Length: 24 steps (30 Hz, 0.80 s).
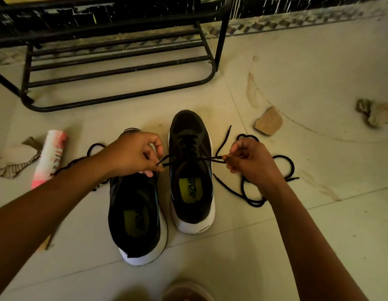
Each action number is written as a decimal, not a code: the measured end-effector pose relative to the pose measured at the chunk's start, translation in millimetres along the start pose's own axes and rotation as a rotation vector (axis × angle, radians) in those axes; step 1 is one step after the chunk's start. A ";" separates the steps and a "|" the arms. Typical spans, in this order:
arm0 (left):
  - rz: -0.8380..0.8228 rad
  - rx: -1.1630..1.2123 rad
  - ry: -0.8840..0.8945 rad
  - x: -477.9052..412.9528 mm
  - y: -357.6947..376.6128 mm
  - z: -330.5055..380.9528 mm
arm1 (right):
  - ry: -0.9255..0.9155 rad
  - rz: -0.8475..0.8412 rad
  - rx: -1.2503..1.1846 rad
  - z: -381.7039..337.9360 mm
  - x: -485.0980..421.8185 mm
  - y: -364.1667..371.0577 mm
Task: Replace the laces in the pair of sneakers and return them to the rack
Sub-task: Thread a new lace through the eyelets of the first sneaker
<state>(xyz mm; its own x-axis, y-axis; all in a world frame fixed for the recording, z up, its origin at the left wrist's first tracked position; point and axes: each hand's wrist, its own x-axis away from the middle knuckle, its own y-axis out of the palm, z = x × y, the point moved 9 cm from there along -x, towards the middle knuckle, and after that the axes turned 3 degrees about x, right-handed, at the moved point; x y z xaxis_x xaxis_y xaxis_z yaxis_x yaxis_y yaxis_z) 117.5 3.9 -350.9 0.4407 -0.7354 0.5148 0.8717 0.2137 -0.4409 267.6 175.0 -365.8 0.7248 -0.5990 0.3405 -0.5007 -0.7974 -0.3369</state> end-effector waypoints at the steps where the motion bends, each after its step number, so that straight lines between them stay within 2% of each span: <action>1: 0.009 0.008 0.016 1.3 -0.2 4.0 | -0.031 0.002 0.063 -4.4 0.3 1.7; 3: 0.046 0.017 0.064 4.0 -3.9 14.9 | -0.101 0.025 0.176 -15.6 2.2 2.9; 6: 0.119 -0.133 0.186 11.0 -16.0 42.3 | -0.202 0.052 0.252 -38.3 6.8 5.8; 12: 0.008 -0.534 0.296 36.6 -33.8 95.8 | -0.350 0.059 0.149 -84.9 15.0 25.1; 17: -0.040 -0.695 0.275 67.8 -56.1 98.2 | -0.453 -0.011 0.119 -115.1 24.0 51.4; 24: 0.060 -0.761 0.155 101.5 -115.5 52.2 | -0.550 -0.175 0.269 -156.2 37.7 86.7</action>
<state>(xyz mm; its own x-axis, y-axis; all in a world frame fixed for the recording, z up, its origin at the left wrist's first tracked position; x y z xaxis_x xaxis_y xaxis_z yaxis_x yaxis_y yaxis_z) 72.7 -61.9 -209.3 0.3983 -0.8301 0.3902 0.4356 -0.2032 -0.8769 177.7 71.7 -245.1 0.9578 -0.2796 -0.0660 -0.2687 -0.7907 -0.5500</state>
